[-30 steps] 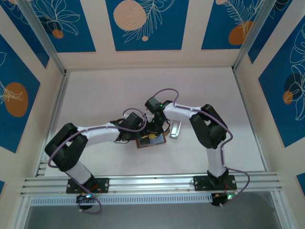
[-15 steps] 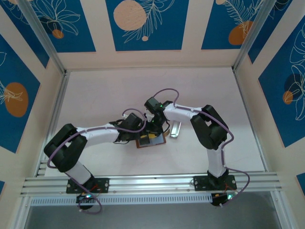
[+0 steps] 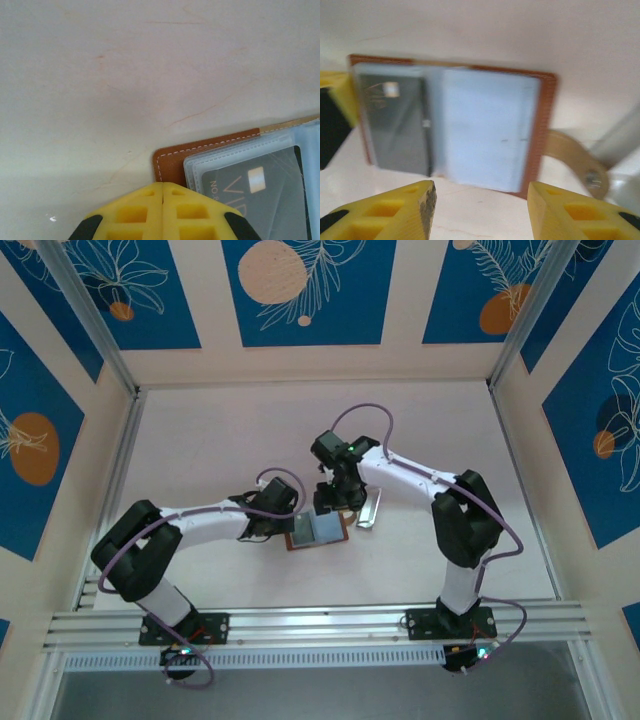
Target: Put the credit cards into the card holder
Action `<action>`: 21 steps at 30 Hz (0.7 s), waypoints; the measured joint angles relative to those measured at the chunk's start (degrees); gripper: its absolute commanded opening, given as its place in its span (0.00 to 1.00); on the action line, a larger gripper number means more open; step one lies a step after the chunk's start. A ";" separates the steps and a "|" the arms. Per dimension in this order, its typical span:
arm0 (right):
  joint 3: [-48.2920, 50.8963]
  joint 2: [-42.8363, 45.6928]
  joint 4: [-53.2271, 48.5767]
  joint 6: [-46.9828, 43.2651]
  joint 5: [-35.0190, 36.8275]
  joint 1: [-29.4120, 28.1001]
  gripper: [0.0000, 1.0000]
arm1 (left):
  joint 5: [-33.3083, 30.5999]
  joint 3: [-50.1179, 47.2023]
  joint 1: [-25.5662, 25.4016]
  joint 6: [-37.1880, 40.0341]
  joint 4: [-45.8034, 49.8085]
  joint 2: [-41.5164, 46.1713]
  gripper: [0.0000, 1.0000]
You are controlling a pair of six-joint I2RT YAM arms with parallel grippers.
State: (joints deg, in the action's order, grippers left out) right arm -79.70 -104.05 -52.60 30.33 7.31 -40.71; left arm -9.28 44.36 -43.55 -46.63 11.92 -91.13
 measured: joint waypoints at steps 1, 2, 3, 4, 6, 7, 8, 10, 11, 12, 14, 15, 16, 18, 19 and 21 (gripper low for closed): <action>0.33 -0.02 -0.35 -0.02 1.07 0.61 0.54 | 0.00 0.00 0.00 -0.02 0.00 0.00 0.03; 0.87 -0.09 -0.74 -0.17 2.27 1.38 0.54 | 0.00 0.00 0.00 -0.02 -0.02 0.00 0.03; 1.49 -0.17 -1.22 -0.20 3.37 2.01 0.54 | 0.00 -0.02 0.00 0.00 0.00 0.00 0.03; 1.84 -0.33 -1.51 -0.22 4.13 2.47 0.54 | 0.00 -0.02 0.00 -0.02 0.00 0.02 0.03; 2.38 -0.96 -2.25 -0.20 6.10 3.45 0.54 | 0.00 -0.09 0.00 -0.02 0.02 0.11 0.03; 2.62 -1.33 -2.34 -0.20 6.73 3.63 0.53 | 0.02 -0.13 0.00 0.00 0.02 0.22 0.03; 2.86 -1.73 -2.34 -0.22 7.17 3.67 0.53 | 0.02 -0.20 -0.04 0.00 0.07 0.28 0.03; 3.39 -2.29 -2.19 -0.39 7.30 3.54 0.51 | 0.02 -0.24 -0.09 0.00 0.09 0.33 0.03; 3.67 -2.43 -2.10 -0.50 7.30 3.39 0.48 | 0.02 -0.24 -0.09 0.00 0.11 0.33 0.03; 3.74 -2.51 -2.14 -0.61 7.26 3.26 0.45 | 0.02 -0.24 -0.09 0.00 0.11 0.33 0.03; 3.74 -2.64 -1.84 -0.94 6.93 3.19 0.37 | 0.02 -0.24 -0.09 0.00 0.11 0.33 0.03; 3.74 -2.69 -1.66 -1.11 6.75 3.17 0.34 | 0.02 -0.24 -0.09 0.00 0.13 0.33 0.03; 3.74 -2.75 -1.53 -1.25 6.58 3.17 0.32 | 0.02 -0.24 -0.09 0.00 0.13 0.33 0.03; 3.74 -2.95 -1.16 -1.49 6.16 3.17 0.28 | 0.02 -0.24 -0.09 0.00 0.13 0.33 0.03; 3.74 -3.06 -1.01 -1.62 6.03 3.17 0.25 | 0.02 -0.24 -0.09 0.00 0.13 0.33 0.03; 3.74 -3.43 -0.85 -1.73 5.79 3.17 0.19 | 0.02 -0.24 -0.09 0.02 0.15 0.33 0.03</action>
State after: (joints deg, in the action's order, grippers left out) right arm -75.96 -107.48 -53.45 28.60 13.10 -37.54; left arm -9.26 44.12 -43.64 -46.61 12.08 -90.80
